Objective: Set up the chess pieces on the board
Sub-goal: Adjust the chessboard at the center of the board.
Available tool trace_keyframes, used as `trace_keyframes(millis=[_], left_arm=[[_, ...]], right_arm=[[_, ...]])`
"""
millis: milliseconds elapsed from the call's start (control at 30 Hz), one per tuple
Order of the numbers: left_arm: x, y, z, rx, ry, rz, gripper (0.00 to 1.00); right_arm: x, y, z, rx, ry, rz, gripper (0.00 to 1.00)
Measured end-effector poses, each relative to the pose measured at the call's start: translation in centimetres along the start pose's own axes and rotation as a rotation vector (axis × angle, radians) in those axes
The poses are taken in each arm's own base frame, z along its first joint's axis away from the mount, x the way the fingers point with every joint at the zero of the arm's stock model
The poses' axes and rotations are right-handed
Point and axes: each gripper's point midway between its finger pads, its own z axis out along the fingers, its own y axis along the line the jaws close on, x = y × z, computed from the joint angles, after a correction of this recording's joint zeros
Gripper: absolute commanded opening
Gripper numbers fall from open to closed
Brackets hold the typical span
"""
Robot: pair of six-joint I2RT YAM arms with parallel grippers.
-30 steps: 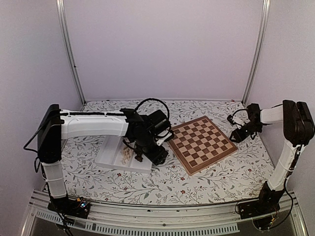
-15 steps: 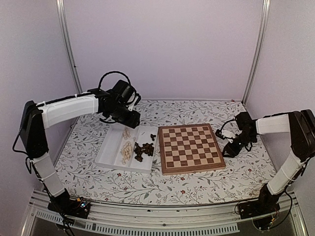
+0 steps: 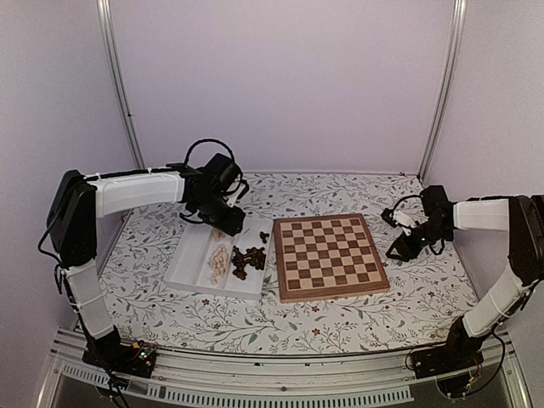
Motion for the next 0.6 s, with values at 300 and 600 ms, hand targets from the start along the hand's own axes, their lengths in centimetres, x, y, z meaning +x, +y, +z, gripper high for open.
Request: trace_keyframes(millis=[300,600], left_arm=[[1.3,6.0,0.9,-0.068,0.042,-0.165,0.41],[1.4,7.5,1.6,-0.084,0.055,-0.218,0.33]], right_arm=[[-4.4,0.0,-2.0,-0.017,-0.156,-0.069,0.53],[-4.9,0.3,-2.0,-0.044,-0.184,-0.072,0.53]])
